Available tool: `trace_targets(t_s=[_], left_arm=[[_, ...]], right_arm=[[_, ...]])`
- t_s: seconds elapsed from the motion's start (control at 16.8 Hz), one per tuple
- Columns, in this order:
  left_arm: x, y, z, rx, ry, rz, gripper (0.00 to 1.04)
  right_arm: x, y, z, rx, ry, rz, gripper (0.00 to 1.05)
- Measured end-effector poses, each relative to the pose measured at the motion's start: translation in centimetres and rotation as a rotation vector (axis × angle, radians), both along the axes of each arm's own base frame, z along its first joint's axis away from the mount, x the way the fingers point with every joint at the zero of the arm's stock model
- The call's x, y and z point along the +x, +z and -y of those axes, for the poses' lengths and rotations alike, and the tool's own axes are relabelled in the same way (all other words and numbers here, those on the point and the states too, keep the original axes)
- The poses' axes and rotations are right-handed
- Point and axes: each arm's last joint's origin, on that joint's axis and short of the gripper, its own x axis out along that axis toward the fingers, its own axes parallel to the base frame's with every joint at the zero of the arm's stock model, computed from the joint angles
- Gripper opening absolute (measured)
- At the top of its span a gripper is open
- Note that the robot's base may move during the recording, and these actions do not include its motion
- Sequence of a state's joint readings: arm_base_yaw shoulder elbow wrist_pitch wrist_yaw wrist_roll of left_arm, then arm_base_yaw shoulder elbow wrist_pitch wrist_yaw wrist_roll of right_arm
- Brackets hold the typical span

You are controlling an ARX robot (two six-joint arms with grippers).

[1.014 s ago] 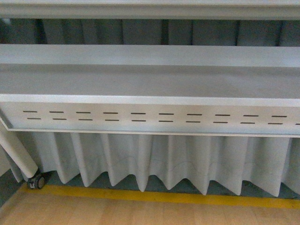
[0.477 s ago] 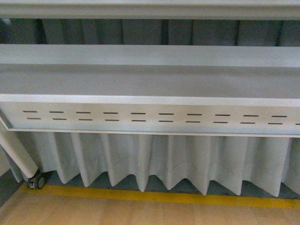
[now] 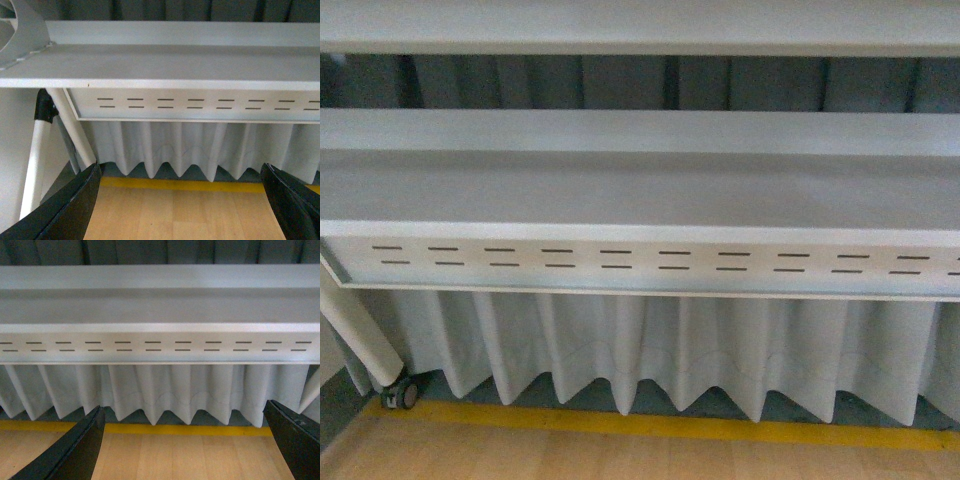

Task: Wind up and store yellow beetle toy

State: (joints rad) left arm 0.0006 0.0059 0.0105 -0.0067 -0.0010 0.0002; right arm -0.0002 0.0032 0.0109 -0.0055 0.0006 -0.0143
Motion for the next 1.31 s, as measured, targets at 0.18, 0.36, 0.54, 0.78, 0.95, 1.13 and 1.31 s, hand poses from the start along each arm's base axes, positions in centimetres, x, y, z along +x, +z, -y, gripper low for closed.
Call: trace_targets(t_s=[0.18, 0.36, 0.54, 0.78, 0.95, 1.13, 1.31], left_arm=[[0.00, 0.03, 0.00, 0.000, 0.000, 0.003, 0.98], [0.00, 0.02, 0.00, 0.000, -0.001, 0.002, 0.98], [0.00, 0.02, 0.00, 0.000, -0.001, 0.002, 0.98], [0.00, 0.04, 0.00, 0.000, 0.000, 0.004, 0.98], [0.00, 0.03, 0.00, 0.000, 0.000, 0.003, 0.98], [0.00, 0.02, 0.00, 0.000, 0.000, 0.002, 0.98], [0.00, 0.02, 0.01, 0.000, -0.002, 0.002, 0.98]], right_arm=[[0.00, 0.01, 0.00, 0.000, 0.001, 0.001, 0.98], [0.00, 0.00, 0.00, 0.000, 0.001, 0.000, 0.98], [0.00, 0.01, 0.00, 0.000, 0.000, 0.001, 0.98], [0.00, 0.02, 0.00, 0.000, 0.002, 0.002, 0.98], [0.00, 0.01, 0.00, 0.001, 0.000, 0.001, 0.98], [0.00, 0.01, 0.00, 0.001, 0.000, 0.001, 0.98], [0.00, 0.01, 0.00, 0.001, 0.000, 0.001, 0.98]])
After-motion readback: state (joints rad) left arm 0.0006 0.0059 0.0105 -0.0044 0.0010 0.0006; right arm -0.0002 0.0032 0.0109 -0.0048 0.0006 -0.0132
